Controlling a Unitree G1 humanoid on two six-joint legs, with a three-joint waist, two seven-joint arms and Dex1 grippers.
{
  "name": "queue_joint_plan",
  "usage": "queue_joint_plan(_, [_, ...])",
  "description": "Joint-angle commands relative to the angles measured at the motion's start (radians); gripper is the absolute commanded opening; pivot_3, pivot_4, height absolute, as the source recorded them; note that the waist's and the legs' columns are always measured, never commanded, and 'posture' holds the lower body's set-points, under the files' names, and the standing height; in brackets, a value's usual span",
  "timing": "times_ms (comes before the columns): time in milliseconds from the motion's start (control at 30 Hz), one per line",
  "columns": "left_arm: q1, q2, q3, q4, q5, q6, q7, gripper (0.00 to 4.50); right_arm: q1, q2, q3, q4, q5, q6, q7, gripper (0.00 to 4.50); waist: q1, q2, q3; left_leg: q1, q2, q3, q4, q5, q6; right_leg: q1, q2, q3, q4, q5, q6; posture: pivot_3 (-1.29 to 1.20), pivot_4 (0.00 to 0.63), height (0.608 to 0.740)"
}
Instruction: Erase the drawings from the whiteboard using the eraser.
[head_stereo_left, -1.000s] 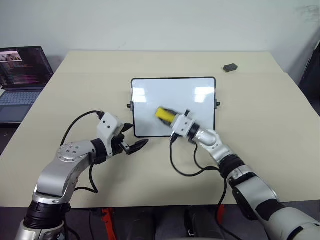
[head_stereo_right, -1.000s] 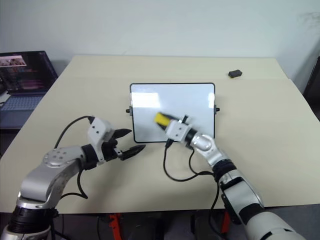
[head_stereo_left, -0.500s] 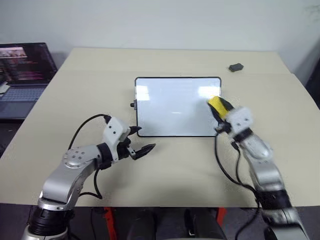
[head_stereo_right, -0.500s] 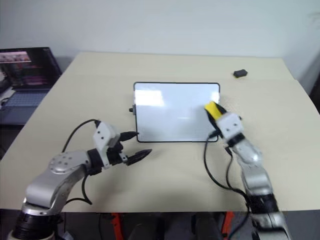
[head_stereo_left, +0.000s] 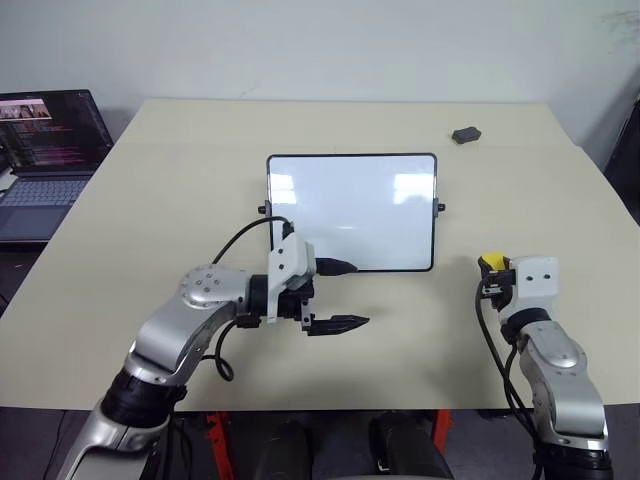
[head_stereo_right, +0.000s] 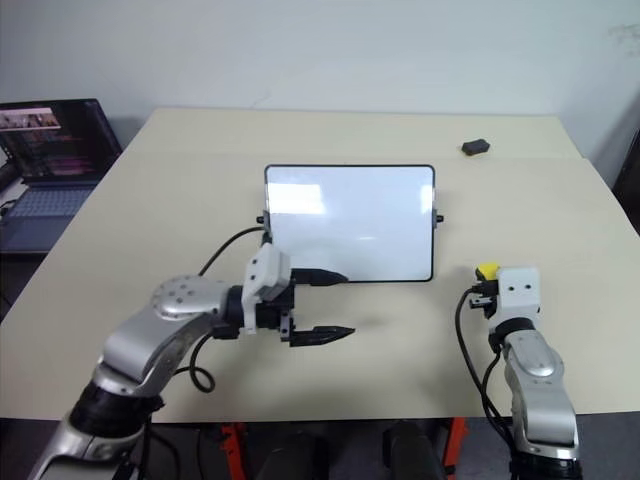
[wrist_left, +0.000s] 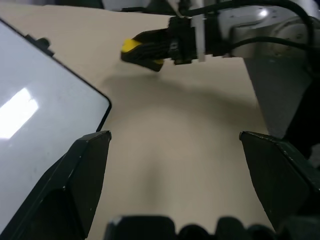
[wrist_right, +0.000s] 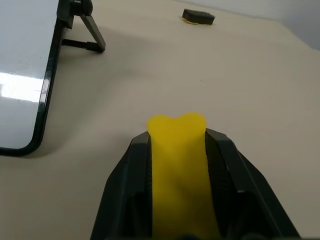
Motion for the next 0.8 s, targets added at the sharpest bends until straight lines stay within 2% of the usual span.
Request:
queue_joint_plan(33, [-0.050,-0.025,-0.028,0.033,0.028,-0.042,-0.021,4.50,-0.022,-0.021,-0.014,-0.023,0.046,0.093,0.026,1.12,0.000,0.000,0.000,0.000,0.000,0.000,0.000,0.000,0.000,0.000,0.000,0.000,0.000,0.000,0.000,0.00,0.150,0.740])
queue_joint_plan(233, [-0.047,-0.039,-0.033,0.040,0.037,-0.052,-0.030,4.50,-0.101,0.037,-0.102,0.016,0.132,0.187,-0.034,1.12,-0.001,0.000,0.000,-0.001,0.001,0.000,0.000,0.000,0.000,-0.001,0.000,0.000,-0.001,0.000,0.000,0.00,0.150,0.740])
queue_joint_plan(567, [0.004,-0.035,-0.017,0.013,0.047,-0.042,0.009,4.50,-0.195,0.018,-0.142,0.134,0.156,0.220,-0.054,1.12,0.000,0.000,0.000,-0.001,0.000,-0.001,0.000,0.000,0.000,-0.001,0.000,0.000,0.000,0.000,0.000,0.00,0.150,0.740])
queue_joint_plan(800, [0.029,-0.034,-0.005,-0.006,0.042,-0.034,0.043,4.50,-0.212,0.002,-0.148,0.165,0.161,0.195,-0.069,3.50,0.000,0.000,0.000,-0.001,0.000,0.000,0.000,0.000,0.000,-0.001,-0.001,0.000,0.001,0.000,0.000,0.00,0.150,0.740])
